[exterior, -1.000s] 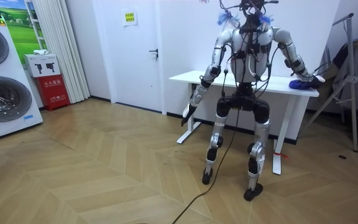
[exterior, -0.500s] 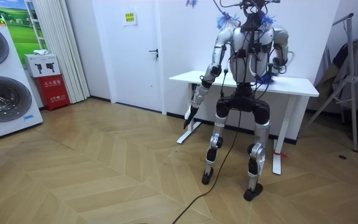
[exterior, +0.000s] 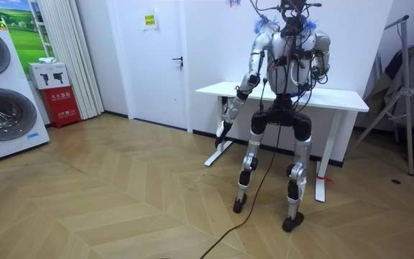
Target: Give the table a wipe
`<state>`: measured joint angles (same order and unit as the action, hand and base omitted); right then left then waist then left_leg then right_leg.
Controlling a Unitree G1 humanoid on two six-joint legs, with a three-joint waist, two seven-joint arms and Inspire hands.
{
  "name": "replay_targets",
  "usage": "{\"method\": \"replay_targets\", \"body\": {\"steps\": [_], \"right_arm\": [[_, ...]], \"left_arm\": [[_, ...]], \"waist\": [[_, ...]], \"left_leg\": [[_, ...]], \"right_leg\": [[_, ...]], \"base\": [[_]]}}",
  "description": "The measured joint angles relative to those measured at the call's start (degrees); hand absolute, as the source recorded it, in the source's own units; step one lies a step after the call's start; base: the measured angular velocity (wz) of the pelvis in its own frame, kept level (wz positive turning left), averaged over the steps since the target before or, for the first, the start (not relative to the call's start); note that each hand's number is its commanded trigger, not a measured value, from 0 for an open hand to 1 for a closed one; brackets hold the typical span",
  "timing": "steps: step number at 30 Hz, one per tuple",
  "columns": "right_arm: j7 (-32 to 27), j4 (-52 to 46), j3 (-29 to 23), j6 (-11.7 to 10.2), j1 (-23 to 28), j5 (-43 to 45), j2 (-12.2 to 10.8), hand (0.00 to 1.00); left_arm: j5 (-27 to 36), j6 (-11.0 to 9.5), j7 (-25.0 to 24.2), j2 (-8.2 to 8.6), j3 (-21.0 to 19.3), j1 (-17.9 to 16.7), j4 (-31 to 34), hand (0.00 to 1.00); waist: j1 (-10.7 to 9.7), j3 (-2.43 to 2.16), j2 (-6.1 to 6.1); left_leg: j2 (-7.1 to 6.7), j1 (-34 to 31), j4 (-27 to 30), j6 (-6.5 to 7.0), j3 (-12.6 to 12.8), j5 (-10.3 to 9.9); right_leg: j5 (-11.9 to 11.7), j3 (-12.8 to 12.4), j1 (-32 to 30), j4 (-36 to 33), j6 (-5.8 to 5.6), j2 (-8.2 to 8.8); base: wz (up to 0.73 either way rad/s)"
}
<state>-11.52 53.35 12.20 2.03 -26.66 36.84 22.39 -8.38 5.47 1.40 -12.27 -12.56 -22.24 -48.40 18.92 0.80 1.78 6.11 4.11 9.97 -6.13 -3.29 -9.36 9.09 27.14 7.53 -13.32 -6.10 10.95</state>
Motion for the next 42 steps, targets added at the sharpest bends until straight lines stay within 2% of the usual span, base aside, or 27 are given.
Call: {"method": "replay_targets", "body": {"steps": [2, 7, 10, 13, 15, 19, 21, 23, 25, 26, 27, 28, 31, 35, 42], "right_arm": [[-0.2, 0.1, -0.4, -0.2, 1.2, -1.1, 0.0, 1.00], [0.3, 0.4, -0.7, -0.2, 1.2, -3.4, 0.5, 1.00], [0.7, 0.5, -2.4, -0.2, 1.0, -3.6, 0.9, 1.00], [1.1, 1.4, -3.0, -0.1, 1.4, -3.8, 0.9, 1.00], [0.8, 1.5, -5.1, -0.4, 3.0, -3.8, 1.0, 1.00], [-2.5, 1.6, -8.8, -2.8, 9.7, -3.6, 0.9, 1.00], [-4.9, 1.9, -11.0, -3.8, 12.7, -3.6, 0.8, 1.00], [-7.3, 1.7, -14.1, -4.8, 15.8, -3.9, 0.4, 1.00], [-8.7, 1.1, -15.8, -5.7, 18.3, -5.4, 0.4, 1.00], [-9.5, 0.4, -16.6, -5.7, 19.6, -5.7, 0.4, 0.76], [-9.8, 0.1, -17.0, -5.8, 20.1, -5.9, 0.4, 0.17], [-10.1, 0.1, -17.7, -5.9, 20.7, -6.2, 0.4, 0.00], [-10.8, 0.1, -18.5, -5.9, 21.4, -6.5, 0.4, 0.00], [-11.6, 0.1, -18.5, -5.7, 21.8, -5.1, 0.6, 0.00], [-12.6, -1.0, -18.5, -5.8, 21.9, -2.6, 0.4, 0.00]], "left_arm": [[0.0, -0.8, 0.2, 0.00, 0.1, 0.5, 0.5, 0.00], [-0.1, -0.6, 0.1, 0.09, 0.4, 0.1, 1.8, 0.00], [-0.2, -0.6, -0.4, 0.11, 0.4, 0.1, 1.9, 0.00], [-0.4, -0.3, -0.5, 0.14, 0.4, -1.3, 1.9, 0.00], [-0.4, -0.1, -0.5, 0.13, 0.1, -2.0, 1.8, 0.00], [0.0, 0.4, 0.5, 0.14, -0.8, -2.7, 1.8, 0.00], [0.0, 0.4, 0.9, 0.24, -0.7, -2.9, 1.8, 0.00], [0.0, 0.4, 1.0, 0.38, -0.7, -2.9, 1.8, 0.00], [0.0, 0.4, 2.3, 0.22, -0.8, -2.9, 1.8, 0.00], [-0.1, 0.4, 3.0, 0.23, -0.7, -2.7, 1.8, 0.00], [-0.1, 0.4, 3.1, 0.23, -0.7, -2.6, 1.8, 0.00], [-0.1, 0.4, 3.2, 0.22, -0.8, -2.3, 1.8, 0.00], [-0.2, 0.4, 3.3, 0.23, -0.8, -1.3, 1.8, 0.00], [-0.3, -0.1, 3.5, 0.23, -0.9, 0.1, 1.8, 0.00], [-0.1, -0.8, 4.2, 0.23, -0.9, 0.1, 1.9, 0.00]], "waist": [[-0.5, -0.02, 0.03], [-0.8, 0.03, -0.22], [-0.8, -0.47, -1.02], [-1.6, -1.12, -1.55], [-1.8, -1.28, -1.23], [-3.0, -1.22, -0.34], [-4.3, -1.22, -0.08], [-6.4, -1.25, -0.05], [-7.4, -1.28, -0.02], [-8.0, -1.33, -0.03], [-8.3, -1.34, -0.05], [-8.9, -1.35, -0.06], [-9.6, -1.41, 0.04], [-9.5, -1.39, 0.01], [-9.4, -1.30, 0.19]], "left_leg": [[-0.22, 0.7, -0.6, 0.00, 0.2, 0.0], [-0.24, 0.4, -0.5, -0.01, 2.3, 0.0], [-0.15, -0.4, -0.5, 0.05, 2.8, 0.0], [-0.16, -0.2, -0.3, 0.08, 3.2, 0.0], [-0.18, 0.1, -0.4, 0.11, 3.2, 0.0], [-0.42, 1.9, -0.4, 0.13, 3.1, 0.0], [-0.69, 2.6, -0.4, 0.27, 2.9, -0.1], [-0.90, 3.1, -0.3, 0.44, 2.9, -0.3], [-0.91, 3.4, -0.4, 0.45, 2.9, -0.3], [-0.90, 3.5, -0.3, 0.45, 3.0, -0.4], [-0.89, 3.5, -0.3, 0.45, 3.0, -0.4], [-0.89, 3.6, -0.3, 0.45, 3.1, -0.4], [-0.86, 3.8, -0.3, 0.46, 3.2, -0.4], [-0.77, 4.3, -0.5, 0.48, 4.0, -0.6], [-0.74, 4.5, -0.7, 0.56, 5.1, -0.9]], "right_leg": [[0.0, 0.0, 0.6, 0.8, 0.00, 0.00], [0.1, -0.3, 0.3, 2.0, -0.11, -0.05], [0.1, -0.7, -1.0, 1.8, -0.22, -0.08], [0.1, -2.1, -1.1, 1.6, -0.22, -0.14], [0.1, -2.2, -0.9, 1.6, -0.22, -0.14], [0.4, -2.2, 1.3, 1.9, -0.63, 0.01], [0.5, -1.8, 3.1, 2.9, -0.79, 0.02], [0.5, -1.9, 4.1, 3.5, -0.88, 0.02], [0.5, -2.0, 4.5, 3.5, -0.88, 0.01], [0.5, -2.2, 4.5, 3.5, -0.88, 0.00], [0.5, -2.2, 4.4, 3.4, -0.88, -0.02], [0.5, -2.4, 4.4, 3.4, -0.87, -0.02], [0.4, -2.5, 4.4, 3.3, -0.85, -0.02], [0.4, -3.4, 4.3, 2.9, -0.84, -0.02], [0.5, -4.6, 3.5, 2.7, -0.87, 0.02]], "base": [[-0.04], [-0.12], [-0.11], [-0.07], [-0.02], [0.08], [0.19], [0.12], [-0.02], [-0.04], [-0.05], [-0.04], [-0.01], [-0.09], [-0.09]]}}
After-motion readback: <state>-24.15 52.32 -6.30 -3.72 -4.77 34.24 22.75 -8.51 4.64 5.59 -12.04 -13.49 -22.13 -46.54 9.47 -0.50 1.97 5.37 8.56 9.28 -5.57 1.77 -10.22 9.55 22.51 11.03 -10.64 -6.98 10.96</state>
